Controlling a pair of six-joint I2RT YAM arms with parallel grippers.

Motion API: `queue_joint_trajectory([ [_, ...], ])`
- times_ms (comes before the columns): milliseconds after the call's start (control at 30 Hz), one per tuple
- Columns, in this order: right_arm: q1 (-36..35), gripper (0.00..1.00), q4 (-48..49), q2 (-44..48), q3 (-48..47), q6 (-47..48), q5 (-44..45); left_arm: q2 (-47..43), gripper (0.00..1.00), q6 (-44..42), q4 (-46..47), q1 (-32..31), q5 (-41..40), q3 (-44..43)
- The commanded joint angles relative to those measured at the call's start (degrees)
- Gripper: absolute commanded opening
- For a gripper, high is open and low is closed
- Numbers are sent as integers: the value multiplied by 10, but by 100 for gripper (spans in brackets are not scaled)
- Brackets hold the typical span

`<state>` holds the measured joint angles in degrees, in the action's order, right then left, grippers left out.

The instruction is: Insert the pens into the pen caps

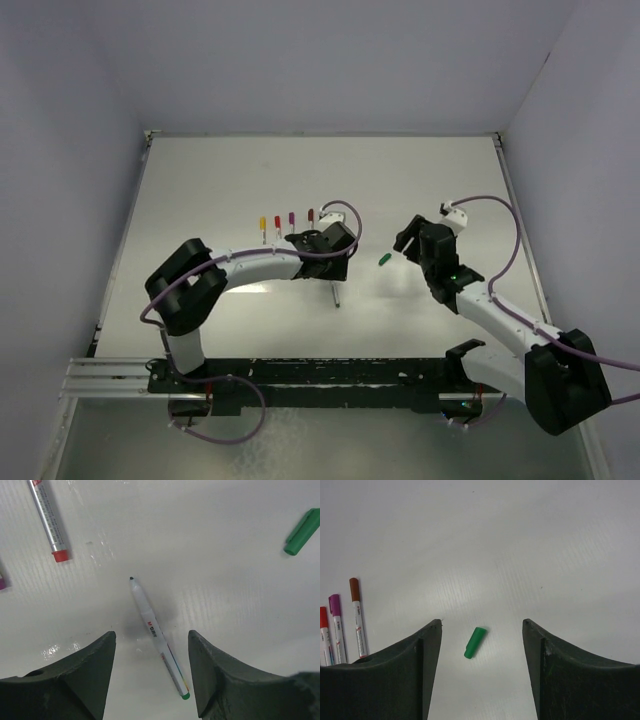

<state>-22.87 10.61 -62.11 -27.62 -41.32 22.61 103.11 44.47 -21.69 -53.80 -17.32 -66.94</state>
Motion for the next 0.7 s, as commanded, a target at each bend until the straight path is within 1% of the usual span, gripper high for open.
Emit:
queue_joint_trajectory([
  [0, -2, 67, 30, 9, 7, -13, -11, 12, 62, 16, -14, -8, 9, -13],
  [300, -1, 66, 49, 10, 21, -30, -33, 50, 61, 6, -56, -16, 26, -35],
  [500, -2, 66, 50, 34, 27, -36, -35, 69, 54, -12, -94, -18, 42, -43],
  [600, -1, 65, 45, 47, 28, -42, -35, 76, 48, -23, -121, -18, 48, -50],
  [667, -2, 65, 40, 57, 29, -45, -34, 78, 47, -31, -139, -18, 49, -51],
])
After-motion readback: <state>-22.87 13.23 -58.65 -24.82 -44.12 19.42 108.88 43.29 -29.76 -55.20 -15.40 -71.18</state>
